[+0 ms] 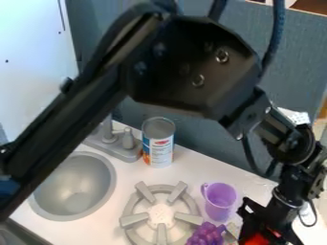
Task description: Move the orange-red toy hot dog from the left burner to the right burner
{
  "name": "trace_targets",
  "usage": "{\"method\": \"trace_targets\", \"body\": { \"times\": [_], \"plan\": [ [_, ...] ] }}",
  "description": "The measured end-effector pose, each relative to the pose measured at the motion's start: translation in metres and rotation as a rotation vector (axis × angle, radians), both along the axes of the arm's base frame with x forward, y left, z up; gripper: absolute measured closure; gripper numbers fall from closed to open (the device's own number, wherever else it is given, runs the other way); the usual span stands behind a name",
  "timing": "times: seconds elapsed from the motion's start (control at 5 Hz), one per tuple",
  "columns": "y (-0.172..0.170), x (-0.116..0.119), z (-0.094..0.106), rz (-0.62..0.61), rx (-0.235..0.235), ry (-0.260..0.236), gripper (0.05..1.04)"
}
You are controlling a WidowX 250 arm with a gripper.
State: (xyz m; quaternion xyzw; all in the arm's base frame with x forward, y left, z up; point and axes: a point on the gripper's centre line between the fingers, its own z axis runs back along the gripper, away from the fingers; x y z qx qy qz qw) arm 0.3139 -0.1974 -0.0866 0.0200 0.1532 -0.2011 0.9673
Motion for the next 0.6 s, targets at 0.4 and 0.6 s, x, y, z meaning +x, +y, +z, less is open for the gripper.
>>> {"method": "trace_targets", "body": {
  "times": [0.4, 0.6],
  "plan": [
    [-0.0114, -0.0004, -0.0088, -0.004, -0.064, 0.017, 0.453],
    [-0.0111, -0.0072, -0.0131, -0.019, -0.087, 0.036, 0.179]
  ]
}}
